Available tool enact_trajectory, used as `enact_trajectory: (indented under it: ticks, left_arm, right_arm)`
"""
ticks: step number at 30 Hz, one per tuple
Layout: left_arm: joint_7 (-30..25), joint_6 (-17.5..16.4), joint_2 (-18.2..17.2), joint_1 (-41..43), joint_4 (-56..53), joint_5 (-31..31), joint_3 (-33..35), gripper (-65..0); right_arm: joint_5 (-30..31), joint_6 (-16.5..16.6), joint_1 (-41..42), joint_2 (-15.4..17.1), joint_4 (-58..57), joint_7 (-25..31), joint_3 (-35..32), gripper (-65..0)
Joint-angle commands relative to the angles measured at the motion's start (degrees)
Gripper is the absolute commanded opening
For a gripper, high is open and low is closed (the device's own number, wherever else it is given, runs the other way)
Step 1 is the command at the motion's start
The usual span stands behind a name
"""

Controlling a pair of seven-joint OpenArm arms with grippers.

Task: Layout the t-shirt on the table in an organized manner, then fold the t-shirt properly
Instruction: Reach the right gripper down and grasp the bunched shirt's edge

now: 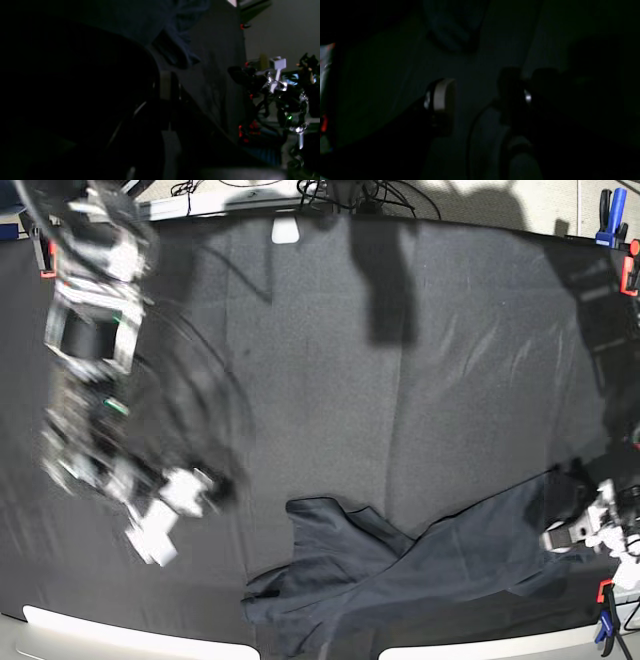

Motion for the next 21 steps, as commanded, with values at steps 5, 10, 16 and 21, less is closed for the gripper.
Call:
enact_trajectory:
  ticks: [5,10,16,21]
  left_arm:
    - [-1.33,-0.54,-1.44,-2.01,0.87,-1.49,-0.33,-65.0]
    - [-1.36,-0.54,-1.51,-2.01,0.87,-1.11,-0.33,-65.0]
    - [-1.40,-0.54,-1.62,-2.01,0.87,-1.11,-0.33,-65.0]
    - [-1.40,-0.54,-1.62,-2.01,0.87,-1.14,-0.33,-65.0]
  right_arm:
    - [-7.48,-4.00,8.68,-5.18,-8.15,5.97,-3.28,-32.9]
    - [-16.76,-9.49,15.63,-9.01,-22.56,12.46,-3.93,-32.9]
    - [-19.80,-16.79,20.72,-9.55,-35.30,18.40,-3.89,-32.9]
    - [-20.46,-18.84,20.46,-9.77,-37.83,18.21,-3.89,-33.5]
